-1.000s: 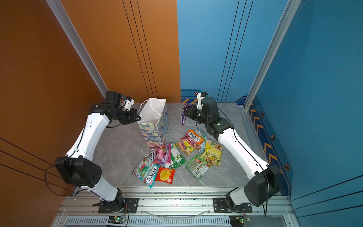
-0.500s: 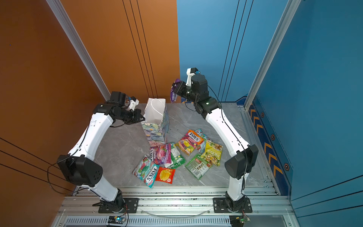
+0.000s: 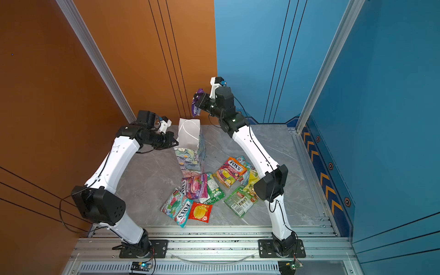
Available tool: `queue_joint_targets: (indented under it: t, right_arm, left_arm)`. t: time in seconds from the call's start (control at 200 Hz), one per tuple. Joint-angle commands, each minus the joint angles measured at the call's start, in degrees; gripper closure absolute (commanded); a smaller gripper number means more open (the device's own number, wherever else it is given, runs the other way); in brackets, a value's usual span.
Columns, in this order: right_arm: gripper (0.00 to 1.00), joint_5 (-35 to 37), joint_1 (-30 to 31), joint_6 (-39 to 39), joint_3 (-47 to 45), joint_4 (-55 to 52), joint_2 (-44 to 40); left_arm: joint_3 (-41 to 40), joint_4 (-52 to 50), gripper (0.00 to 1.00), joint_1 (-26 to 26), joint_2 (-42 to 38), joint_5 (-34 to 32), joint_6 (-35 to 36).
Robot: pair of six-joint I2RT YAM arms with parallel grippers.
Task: Place the snacks into the paper bag
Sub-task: Place the snack in the paper bag.
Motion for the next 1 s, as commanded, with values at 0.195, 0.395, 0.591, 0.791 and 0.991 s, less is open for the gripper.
queue_joint_targets:
  t: [0.195, 0.395, 0.591, 0.791, 0.991]
  right_arm:
    - [1.00, 2.20, 2.71, 1.72, 8.43, 9.99, 6.07]
    - [1.00, -0.74, 3.37, 1.30, 7.70, 7.81, 4.31]
    - [1.00, -1.34, 3.48, 0.02, 1.97, 6.88, -1.04]
    - [1.00, -0.60, 3.43, -1.13, -4.36, 5.64, -6.12]
    - [1.00, -1.47, 3.44, -0.96, -10.11, 4.51, -11.34]
  left_arm:
    - [1.10, -0.45, 1.00, -0.45, 1.49, -2.17, 0.85]
    - [1.37, -0.54, 1.00, 0.41, 1.67, -3.58, 0.00]
    - [1.65, -0.49, 1.00, 1.61, 1.75, -4.09, -1.32]
    - [1.97, -0.53, 1.00, 2.06, 1.67, -4.10, -1.77]
    - [1.93, -0.47, 1.00, 2.31, 1.67, -4.55, -2.56]
